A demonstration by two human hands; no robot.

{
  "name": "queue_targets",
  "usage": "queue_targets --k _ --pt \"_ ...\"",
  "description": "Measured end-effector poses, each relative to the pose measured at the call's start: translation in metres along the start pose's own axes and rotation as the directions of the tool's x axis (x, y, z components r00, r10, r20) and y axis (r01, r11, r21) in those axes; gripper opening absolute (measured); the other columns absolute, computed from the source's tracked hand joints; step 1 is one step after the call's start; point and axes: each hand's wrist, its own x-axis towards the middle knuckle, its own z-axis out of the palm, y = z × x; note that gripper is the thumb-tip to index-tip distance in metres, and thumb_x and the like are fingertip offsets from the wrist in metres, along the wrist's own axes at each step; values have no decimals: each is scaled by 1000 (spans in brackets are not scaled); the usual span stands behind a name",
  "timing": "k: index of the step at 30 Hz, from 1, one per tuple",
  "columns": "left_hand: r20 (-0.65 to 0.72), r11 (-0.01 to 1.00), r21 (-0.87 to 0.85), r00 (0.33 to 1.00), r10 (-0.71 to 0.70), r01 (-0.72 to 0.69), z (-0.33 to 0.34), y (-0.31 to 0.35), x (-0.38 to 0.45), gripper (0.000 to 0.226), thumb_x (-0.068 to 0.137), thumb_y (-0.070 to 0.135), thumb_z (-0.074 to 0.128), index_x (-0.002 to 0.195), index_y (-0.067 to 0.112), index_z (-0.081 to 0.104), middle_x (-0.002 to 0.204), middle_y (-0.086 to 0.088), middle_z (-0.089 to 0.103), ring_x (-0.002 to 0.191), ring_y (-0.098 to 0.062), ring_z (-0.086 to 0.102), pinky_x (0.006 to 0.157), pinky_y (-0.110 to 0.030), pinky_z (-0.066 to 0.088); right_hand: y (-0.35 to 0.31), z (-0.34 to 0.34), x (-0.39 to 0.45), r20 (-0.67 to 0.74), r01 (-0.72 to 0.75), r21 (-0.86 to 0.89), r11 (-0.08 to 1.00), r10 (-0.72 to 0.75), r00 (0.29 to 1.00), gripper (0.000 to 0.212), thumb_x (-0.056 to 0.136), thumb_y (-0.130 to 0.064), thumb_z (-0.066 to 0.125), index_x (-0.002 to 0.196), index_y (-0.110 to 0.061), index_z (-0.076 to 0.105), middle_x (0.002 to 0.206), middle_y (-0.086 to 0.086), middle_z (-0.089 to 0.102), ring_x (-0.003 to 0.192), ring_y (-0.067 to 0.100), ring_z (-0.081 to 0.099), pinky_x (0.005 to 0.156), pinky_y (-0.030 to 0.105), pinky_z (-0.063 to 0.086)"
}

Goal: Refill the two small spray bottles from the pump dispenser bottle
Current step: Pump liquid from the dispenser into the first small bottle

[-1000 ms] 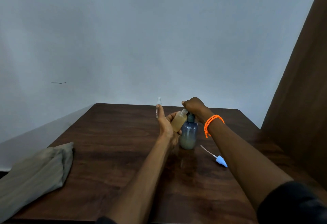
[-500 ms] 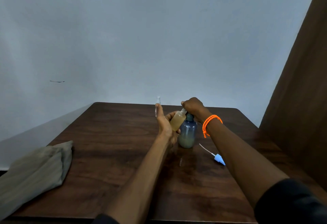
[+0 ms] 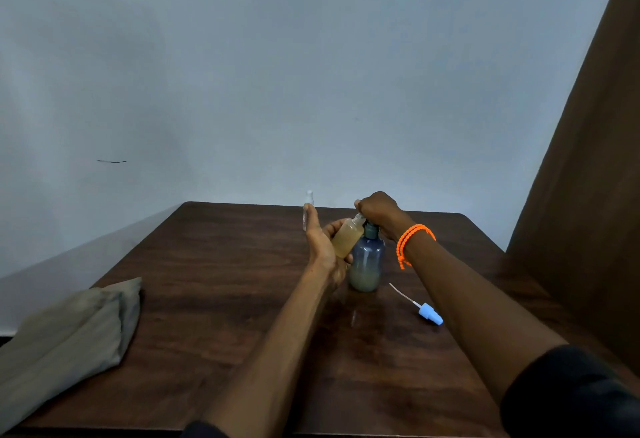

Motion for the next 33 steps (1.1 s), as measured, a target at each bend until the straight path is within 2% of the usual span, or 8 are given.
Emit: queue_targets --k 5,9,16,22,25,29,31,33 --pt "-6 1000 -10 1000 10 -10 0 -1 0 107 85 92 20 116 0 67 78 -11 67 48 -20 50 38 -25 31 -2 -1 4 21 3 -18 1000 -3 1000 33 95 -14 53 63 -11 44 69 7 51 68 22 48 66 31 38" --pt "-7 1000 1 1000 15 -15 -3 -1 -1 108 86 91 20 117 -1 67 76 -12 67 44 -20 49 37 -25 31 3 5 1 -1 0 5 1000 0 1000 32 96 -16 54 65 -11 46 68 5 50 77 24 50 69 31 39" --pt "1 1000 -4 1000 17 -17 0 0 -1 106 87 91 18 115 0 67 74 -11 69 44 -20 49 38 -25 30 0 -1 2 29 -7 52 999 5 1000 31 92 -13 54 63 -11 43 62 6 49 59 19 44 57 29 37" --pt "-18 1000 -11 1000 18 -19 -2 -2 0 107 85 92 21 115 1 67 78 -11 67 46 -20 49 38 -25 31 1 0 -3 1 12 -32 999 -12 1000 30 94 -14 53 65 -11 45 68 4 49 67 20 46 58 29 37" --pt "-9 1000 -19 1000 22 -22 1 0 -2 108 85 93 21 117 0 67 78 -12 68 47 -20 50 39 -26 31 -3 -5 -3 25 18 -22 1000 -17 1000 30 93 -15 54 65 -12 44 67 5 48 63 19 44 53 28 34" --pt "-17 999 -34 999 32 -32 3 -1 1 109 84 93 23 117 -1 67 88 -16 70 50 -21 52 39 -26 31 -3 -4 -1 49 14 -14 1000 -13 999 30 93 -16 54 65 -12 44 66 5 47 61 18 43 55 28 34" --pt "-25 999 -38 999 35 -36 2 -2 1 112 85 93 23 121 -4 67 93 -19 70 49 -21 51 38 -25 31 0 -1 -1 44 12 -16 1000 -12 999 31 93 -15 54 64 -12 45 69 6 49 66 20 47 58 29 37" --pt "-23 999 -31 999 36 -37 1 -2 0 114 85 93 22 124 -5 66 86 -16 70 47 -20 50 38 -25 31 1 0 -1 29 16 -22 1000 -15 999 30 95 -18 54 66 -12 47 74 7 54 77 24 51 64 31 40"
